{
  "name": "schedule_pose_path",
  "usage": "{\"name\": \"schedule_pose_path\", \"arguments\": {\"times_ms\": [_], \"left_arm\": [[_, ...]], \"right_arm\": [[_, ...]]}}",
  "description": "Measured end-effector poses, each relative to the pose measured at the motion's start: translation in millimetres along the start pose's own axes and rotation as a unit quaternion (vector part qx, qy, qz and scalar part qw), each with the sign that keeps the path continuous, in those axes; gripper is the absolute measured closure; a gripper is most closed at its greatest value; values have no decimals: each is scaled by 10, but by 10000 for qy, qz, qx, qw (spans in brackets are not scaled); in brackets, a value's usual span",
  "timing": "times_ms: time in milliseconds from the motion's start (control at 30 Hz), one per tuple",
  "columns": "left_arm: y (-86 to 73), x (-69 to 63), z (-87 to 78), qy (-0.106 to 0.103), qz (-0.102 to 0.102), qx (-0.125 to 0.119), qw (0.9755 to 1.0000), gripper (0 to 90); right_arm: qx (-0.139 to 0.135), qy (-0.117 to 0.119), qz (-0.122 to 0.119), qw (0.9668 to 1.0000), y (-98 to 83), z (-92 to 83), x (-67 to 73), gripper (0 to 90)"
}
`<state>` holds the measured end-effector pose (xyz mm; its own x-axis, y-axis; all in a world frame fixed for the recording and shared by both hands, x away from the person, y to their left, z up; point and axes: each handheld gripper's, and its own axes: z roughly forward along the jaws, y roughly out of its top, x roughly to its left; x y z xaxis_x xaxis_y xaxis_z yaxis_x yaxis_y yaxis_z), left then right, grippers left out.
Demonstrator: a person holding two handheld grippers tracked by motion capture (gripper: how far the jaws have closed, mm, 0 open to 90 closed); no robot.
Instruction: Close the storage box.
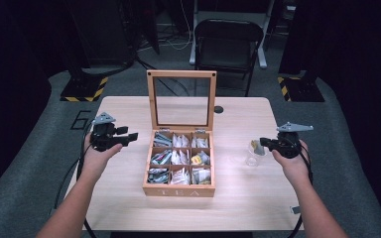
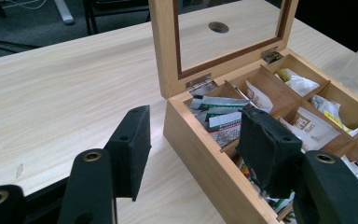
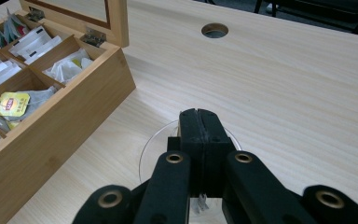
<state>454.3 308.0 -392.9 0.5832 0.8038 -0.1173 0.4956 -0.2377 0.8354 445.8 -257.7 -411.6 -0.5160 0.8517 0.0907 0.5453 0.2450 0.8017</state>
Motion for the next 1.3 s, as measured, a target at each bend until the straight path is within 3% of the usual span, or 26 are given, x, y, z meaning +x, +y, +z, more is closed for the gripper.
{"name": "schedule_pose_path", "arguments": {"times_ms": [600,967,1167,1300], "left_arm": [[-33,-4,17,-28,-15,28,10000,439],[-77,16,18,-14,-78,39,10000,439],[-77,17,14,-14,-70,35,10000,439],[-82,11,13,-8,-95,-18,10000,439]], "right_arm": [[196,29,2,9998,-102,80,-2,899],[263,15,54,9996,-95,88,9,794],[234,96,-50,9997,-17,98,108,716],[231,153,-245,9993,51,118,202,664]]}}
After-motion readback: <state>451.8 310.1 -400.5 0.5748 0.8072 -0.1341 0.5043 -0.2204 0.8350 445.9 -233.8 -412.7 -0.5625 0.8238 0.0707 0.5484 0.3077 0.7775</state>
